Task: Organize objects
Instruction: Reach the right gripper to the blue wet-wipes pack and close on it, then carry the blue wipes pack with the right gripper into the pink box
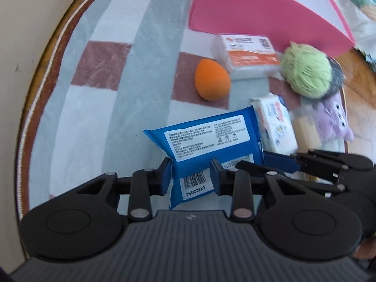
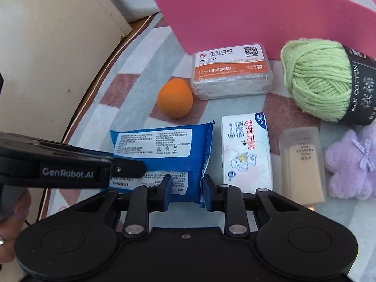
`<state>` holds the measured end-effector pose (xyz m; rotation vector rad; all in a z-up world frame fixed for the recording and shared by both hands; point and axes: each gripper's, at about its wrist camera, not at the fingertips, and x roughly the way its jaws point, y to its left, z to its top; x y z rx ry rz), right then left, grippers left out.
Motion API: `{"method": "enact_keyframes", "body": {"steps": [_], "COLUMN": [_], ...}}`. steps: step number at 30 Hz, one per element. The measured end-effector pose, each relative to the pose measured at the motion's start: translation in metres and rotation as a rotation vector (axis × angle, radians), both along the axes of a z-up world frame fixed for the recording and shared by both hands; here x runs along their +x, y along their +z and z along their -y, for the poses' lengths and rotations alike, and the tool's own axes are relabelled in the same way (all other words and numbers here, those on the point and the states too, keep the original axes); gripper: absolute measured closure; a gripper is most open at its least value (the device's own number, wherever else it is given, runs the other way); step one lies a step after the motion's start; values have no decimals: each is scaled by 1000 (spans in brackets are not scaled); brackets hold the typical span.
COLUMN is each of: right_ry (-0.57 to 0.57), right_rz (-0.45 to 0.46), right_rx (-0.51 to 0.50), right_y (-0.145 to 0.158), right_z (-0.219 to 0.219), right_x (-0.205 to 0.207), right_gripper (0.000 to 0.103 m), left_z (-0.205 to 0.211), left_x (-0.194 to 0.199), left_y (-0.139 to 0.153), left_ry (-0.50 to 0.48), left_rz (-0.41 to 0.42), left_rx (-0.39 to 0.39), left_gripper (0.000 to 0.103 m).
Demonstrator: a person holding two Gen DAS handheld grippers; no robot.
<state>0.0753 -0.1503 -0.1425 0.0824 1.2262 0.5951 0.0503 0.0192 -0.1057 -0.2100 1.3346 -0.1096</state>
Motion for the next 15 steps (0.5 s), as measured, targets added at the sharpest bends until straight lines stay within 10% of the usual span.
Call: {"method": "enact_keyframes", "body": {"steps": [15], "right_ry": [-37], "right_rz": [193], "right_rx": [50], "right_y": [120], "right_z": [40], "right_x": [-3], "right_gripper": [68], "left_z": [35], "left_x": [26], "left_y": [130], "left_ry": [-170], "left_rz": [173], "left_rx": [34], "left_gripper": [69]}}
